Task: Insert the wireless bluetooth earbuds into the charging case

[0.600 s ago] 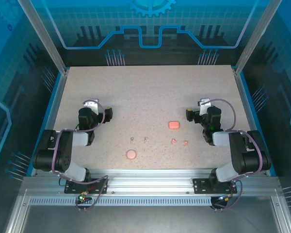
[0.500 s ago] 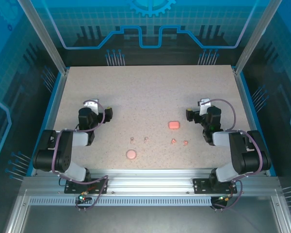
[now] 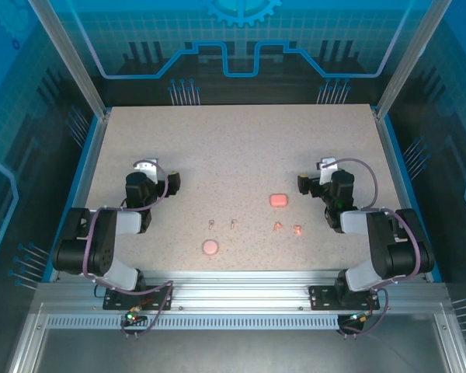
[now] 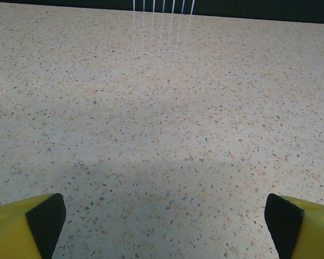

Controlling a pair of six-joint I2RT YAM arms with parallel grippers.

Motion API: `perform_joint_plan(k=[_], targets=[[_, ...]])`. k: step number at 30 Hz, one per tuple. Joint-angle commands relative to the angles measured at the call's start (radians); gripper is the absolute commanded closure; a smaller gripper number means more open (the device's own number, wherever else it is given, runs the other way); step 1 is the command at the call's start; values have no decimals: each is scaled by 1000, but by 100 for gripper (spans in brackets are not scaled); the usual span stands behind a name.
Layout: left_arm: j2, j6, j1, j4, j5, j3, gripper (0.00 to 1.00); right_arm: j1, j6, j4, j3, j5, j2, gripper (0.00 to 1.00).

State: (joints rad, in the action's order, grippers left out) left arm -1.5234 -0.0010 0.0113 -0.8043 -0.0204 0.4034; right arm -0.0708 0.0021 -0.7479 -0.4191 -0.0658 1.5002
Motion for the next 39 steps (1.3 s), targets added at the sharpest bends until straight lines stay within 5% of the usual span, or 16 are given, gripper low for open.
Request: perform_joint_plan(k=[1,10,16,19,23,28,39], targets=[[2,-9,8,-1,21,6,1,22,-4,4,-18,27,3,0],[5,-5,1,12,5,14,1,29,15,29,-26,-3,-25,0],[151,-35,-11,339,-117,141,1,29,125,569,-259,-4,-247,0],[238,-86,-16,431,-145,176,1,46,349,812,-397,-37,-274,0],[337,-223,-37,677,-102,274,1,72,407,1079,-581,59,-222,0],[404,-421,-152,867,-87,352,1,48,403,1113,-598,245,-241,2],[395,-856,-418,960,-52,356,1,-146,433,1465,-777,135,-27,8]])
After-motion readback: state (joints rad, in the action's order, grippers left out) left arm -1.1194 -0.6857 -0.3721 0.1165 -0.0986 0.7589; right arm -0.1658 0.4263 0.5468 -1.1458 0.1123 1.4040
